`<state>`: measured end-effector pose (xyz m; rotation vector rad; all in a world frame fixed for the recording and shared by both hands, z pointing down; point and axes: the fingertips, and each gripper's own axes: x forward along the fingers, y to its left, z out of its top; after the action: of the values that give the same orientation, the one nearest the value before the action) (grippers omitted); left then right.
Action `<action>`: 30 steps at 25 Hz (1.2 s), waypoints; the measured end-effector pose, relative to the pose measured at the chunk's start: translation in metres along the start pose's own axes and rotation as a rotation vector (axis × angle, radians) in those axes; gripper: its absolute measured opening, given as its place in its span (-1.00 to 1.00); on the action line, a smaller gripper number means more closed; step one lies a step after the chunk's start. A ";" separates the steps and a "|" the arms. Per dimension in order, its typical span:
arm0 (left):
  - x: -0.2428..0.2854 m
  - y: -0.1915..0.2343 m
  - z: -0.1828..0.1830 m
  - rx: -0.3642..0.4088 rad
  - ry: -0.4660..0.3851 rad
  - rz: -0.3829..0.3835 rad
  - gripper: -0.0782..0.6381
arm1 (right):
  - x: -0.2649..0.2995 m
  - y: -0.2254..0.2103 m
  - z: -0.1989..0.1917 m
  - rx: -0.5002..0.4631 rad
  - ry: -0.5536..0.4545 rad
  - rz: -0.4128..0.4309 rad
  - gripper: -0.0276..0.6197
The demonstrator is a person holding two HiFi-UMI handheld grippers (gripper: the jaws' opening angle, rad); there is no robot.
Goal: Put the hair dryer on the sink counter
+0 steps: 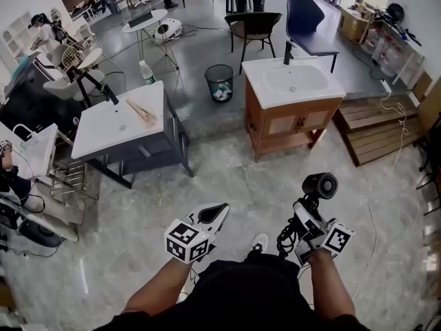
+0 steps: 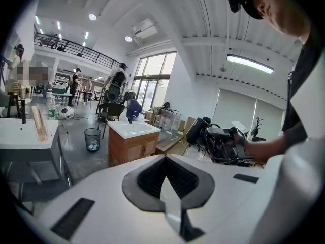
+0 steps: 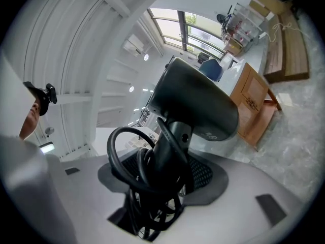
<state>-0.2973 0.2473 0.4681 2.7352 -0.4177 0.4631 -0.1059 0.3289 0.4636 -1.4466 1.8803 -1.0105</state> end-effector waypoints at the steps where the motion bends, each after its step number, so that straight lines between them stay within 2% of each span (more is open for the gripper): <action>1: 0.012 0.001 0.008 0.005 -0.005 -0.001 -0.78 | 0.004 -0.005 0.011 -0.006 -0.001 0.003 -0.17; 6: 0.070 0.002 0.040 0.021 -0.003 -0.014 -0.78 | 0.012 -0.026 0.061 -0.018 -0.005 0.021 -0.17; 11: 0.123 -0.005 0.058 0.038 -0.003 -0.030 -0.78 | 0.001 -0.064 0.094 -0.054 0.004 -0.023 -0.17; 15: 0.146 -0.010 0.061 0.058 0.031 -0.050 -0.78 | -0.005 -0.086 0.107 -0.022 -0.010 -0.051 -0.17; 19: 0.160 -0.003 0.059 0.043 0.060 -0.045 -0.78 | -0.003 -0.098 0.113 0.004 -0.012 -0.059 -0.17; 25: 0.187 0.009 0.065 0.040 0.082 -0.062 -0.78 | 0.005 -0.112 0.130 -0.025 -0.007 -0.070 -0.17; 30: 0.215 0.026 0.076 0.046 0.091 -0.084 -0.78 | 0.022 -0.137 0.141 -0.035 0.009 -0.113 -0.17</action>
<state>-0.0918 0.1463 0.4853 2.7505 -0.2713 0.5790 0.0748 0.2567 0.4979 -1.5864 1.8482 -1.0423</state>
